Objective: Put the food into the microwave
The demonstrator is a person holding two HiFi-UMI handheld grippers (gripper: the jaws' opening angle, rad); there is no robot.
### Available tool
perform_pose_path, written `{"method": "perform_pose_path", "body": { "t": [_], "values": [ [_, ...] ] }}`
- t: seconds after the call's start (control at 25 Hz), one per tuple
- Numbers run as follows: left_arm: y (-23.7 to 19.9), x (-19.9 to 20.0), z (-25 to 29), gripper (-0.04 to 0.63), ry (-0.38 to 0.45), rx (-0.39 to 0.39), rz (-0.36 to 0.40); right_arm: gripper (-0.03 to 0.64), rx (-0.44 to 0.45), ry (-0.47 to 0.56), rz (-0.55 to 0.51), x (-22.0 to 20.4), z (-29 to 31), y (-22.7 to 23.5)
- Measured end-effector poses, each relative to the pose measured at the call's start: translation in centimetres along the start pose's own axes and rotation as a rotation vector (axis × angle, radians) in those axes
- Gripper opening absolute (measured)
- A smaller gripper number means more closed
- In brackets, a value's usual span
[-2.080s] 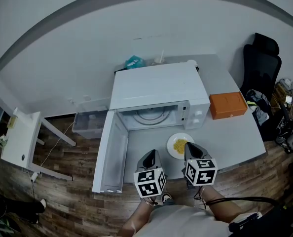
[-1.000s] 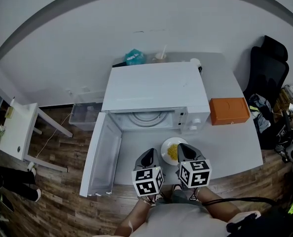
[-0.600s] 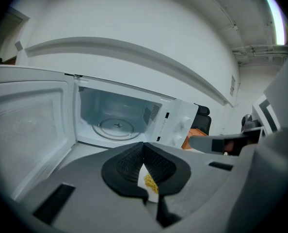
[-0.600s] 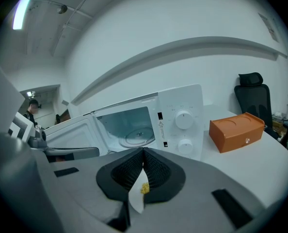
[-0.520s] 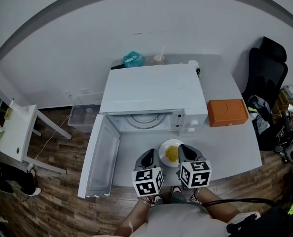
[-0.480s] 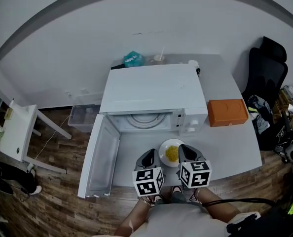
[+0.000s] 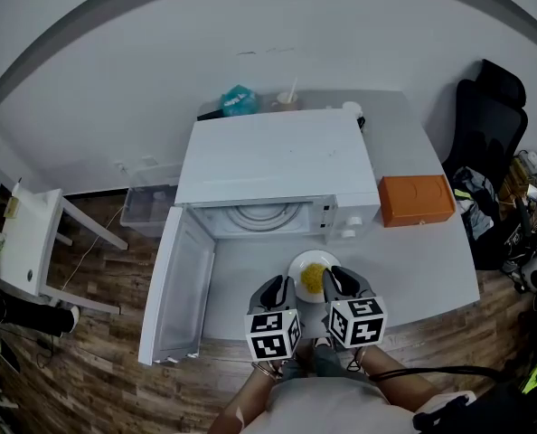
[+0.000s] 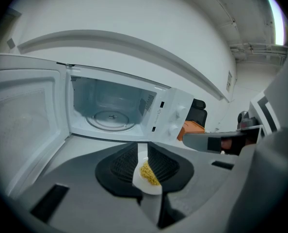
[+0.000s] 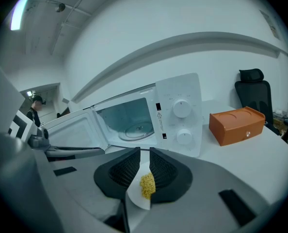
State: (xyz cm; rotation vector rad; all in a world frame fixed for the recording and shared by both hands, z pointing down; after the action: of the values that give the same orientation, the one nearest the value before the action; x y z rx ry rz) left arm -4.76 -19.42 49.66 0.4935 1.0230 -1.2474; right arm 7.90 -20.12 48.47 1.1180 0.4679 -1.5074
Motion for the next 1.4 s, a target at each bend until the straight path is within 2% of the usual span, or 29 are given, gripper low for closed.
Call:
{"method": "perform_pose_path", "body": {
  "t": [0.6, 0.84, 1.4],
  "values": [
    [-1.6, -5.0, 3.2, 0.055, -0.152, 0.022, -0.06, 0.051, -0.094, -0.14, 0.083, -5.3, 2.0, 4.4],
    [-1.6, -6.6, 4.8, 0.055, -0.182, 0.024, -0.1, 0.051, -0.118, -0.165, 0.084, -6.5, 3.0, 5.4],
    [-1.9, -8.7, 6.0, 0.055, -0.233, 0.042, -0.132, 0.051, -0.152, -0.217, 0.09, -8.2, 4.1, 7.7]
  ]
}}
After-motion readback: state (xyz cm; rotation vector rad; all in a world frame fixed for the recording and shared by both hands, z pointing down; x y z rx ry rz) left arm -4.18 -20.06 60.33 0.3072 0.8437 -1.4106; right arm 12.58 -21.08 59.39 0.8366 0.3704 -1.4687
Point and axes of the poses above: the fingertips, and each gripper's own axes: z forward along the fingers, y to its right, x out of its top, the point moved 4 cm from there along -z, backward along the fingers, and after that the axes turned 2 degrees about z, right-handed, at the moved point
